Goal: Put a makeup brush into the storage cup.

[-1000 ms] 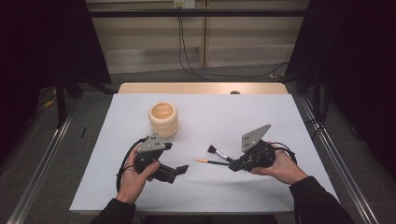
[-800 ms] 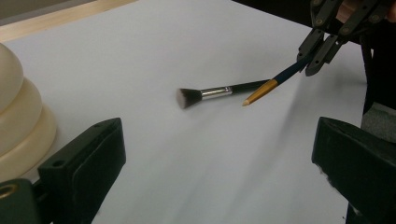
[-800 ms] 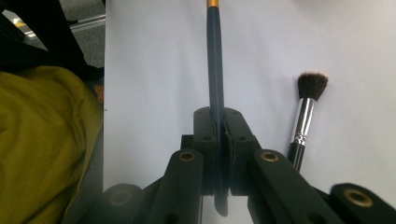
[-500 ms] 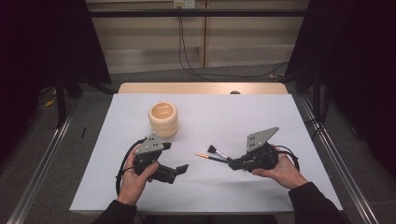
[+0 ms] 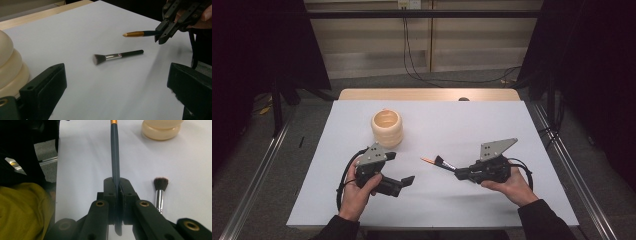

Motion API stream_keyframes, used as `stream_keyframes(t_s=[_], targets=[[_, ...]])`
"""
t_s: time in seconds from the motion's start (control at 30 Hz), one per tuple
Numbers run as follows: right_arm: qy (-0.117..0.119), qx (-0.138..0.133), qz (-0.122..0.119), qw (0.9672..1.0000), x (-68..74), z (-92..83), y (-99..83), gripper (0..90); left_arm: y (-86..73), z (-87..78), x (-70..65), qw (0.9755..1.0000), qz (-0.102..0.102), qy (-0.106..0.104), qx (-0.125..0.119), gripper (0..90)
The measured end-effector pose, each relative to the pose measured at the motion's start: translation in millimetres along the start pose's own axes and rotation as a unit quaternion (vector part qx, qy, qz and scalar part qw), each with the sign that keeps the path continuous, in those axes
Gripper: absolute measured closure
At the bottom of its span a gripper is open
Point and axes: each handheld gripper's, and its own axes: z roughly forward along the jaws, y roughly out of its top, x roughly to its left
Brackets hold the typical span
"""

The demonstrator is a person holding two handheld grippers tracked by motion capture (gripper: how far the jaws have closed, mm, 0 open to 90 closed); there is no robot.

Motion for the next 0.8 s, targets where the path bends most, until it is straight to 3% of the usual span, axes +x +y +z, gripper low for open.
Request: stream_keyframes(t_s=[0.2,0.37,0.57,0.8], targets=[[0.000,-0.028,0.002,0.9996,-0.4,-3.3,0.3,85.0,0.9,0.0,-2.7,0.9999,0.010,-0.007,-0.009,2.1],[-0.002,-0.054,0.009,0.9985,-0.2,-5.5,-0.6,85.1,1.9,0.8,-3.5,0.9998,0.005,-0.012,-0.013,2.0],[0.008,-0.089,0.017,0.9958,-0.7,-8.0,-0.8,85.1,1.7,3.0,-5.4,0.9998,0.007,-0.013,-0.017,2.2],[0.005,-0.129,0.024,0.9914,0.5,-9.5,-0.8,85.0,1.5,5.5,-9.3,0.9997,0.012,-0.010,-0.019,2.4]])
